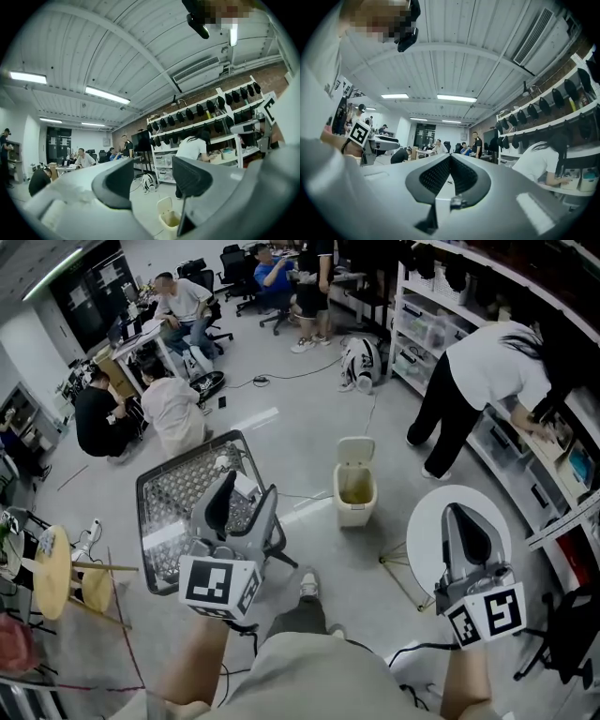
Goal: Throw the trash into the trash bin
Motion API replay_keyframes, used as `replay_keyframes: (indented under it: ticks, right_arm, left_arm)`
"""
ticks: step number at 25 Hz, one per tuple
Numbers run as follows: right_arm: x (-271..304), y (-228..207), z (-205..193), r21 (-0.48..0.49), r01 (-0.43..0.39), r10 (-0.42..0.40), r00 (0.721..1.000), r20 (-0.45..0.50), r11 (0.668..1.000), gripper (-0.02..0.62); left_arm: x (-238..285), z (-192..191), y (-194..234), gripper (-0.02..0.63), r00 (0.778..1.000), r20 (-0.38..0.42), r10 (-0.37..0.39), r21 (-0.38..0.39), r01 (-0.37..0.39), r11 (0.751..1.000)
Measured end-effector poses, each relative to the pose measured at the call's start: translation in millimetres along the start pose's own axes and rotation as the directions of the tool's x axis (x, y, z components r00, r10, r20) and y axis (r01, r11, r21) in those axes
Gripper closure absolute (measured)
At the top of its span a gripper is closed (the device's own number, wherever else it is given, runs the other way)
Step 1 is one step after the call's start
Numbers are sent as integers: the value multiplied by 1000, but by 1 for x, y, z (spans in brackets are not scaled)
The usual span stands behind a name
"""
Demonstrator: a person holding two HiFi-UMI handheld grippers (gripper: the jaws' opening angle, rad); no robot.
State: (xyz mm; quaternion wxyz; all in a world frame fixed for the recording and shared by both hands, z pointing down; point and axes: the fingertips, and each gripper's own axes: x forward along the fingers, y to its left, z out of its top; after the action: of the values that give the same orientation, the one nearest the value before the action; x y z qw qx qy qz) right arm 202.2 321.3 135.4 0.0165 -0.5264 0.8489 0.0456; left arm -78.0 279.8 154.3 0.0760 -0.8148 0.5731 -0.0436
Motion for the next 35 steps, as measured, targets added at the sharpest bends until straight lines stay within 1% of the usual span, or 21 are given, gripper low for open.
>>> replay_keyframes:
  ticks: [3, 7, 13, 16, 18, 20, 23, 25, 27, 30, 32, 35]
  right_arm:
    - [11, -3, -9, 2, -2, 2, 1000, -11, 1000, 592]
    - [39, -5, -22, 2, -15, 15, 999, -31, 1000, 592]
    - [110, -5, -44, 18, -65, 66, 995, -71, 998, 592]
    - [151, -2, -57, 27, -93, 95, 991, -97, 995, 592]
    - [180, 1, -66, 35, -110, 113, 987, -117, 993, 592]
    - [208, 5, -75, 45, -127, 132, 981, -139, 991, 592]
    - [252, 14, -90, 49, -147, 153, 974, -169, 988, 592]
    - [281, 19, -102, 29, -149, 152, 970, -189, 988, 592]
    - [309, 24, -119, 9, -154, 152, 964, -218, 988, 592]
    - [344, 39, -145, 19, -175, 174, 949, -263, 984, 592]
    - [363, 48, -160, 34, -189, 191, 938, -289, 981, 592]
    - [388, 60, -185, 61, -215, 222, 918, -329, 975, 592]
  left_arm:
    - [8, -9, 9, 351, 1000, -6, 20, 0, -20, 1000]
    - [25, -30, 30, 351, 998, -45, 48, -8, -49, 999]
    - [67, -65, 77, 351, 988, -113, 104, -20, -107, 994]
    - [88, -91, 105, 350, 976, -176, 130, -28, -137, 990]
    - [104, -115, 123, 348, 961, -243, 133, -46, -149, 988]
    - [120, -141, 139, 324, 945, -304, 124, -74, -154, 985]
    - [138, -175, 164, 324, 929, -350, 116, -138, -174, 975]
    - [150, -198, 183, 324, 915, -384, 123, -165, -199, 966]
    - [162, -221, 202, 324, 894, -426, 139, -172, -230, 958]
    - [174, -259, 224, 324, 868, -478, 137, -206, -262, 943]
    - [179, -286, 231, 322, 850, -512, 124, -239, -280, 930]
    - [183, -328, 235, 322, 812, -573, 106, -273, -312, 910]
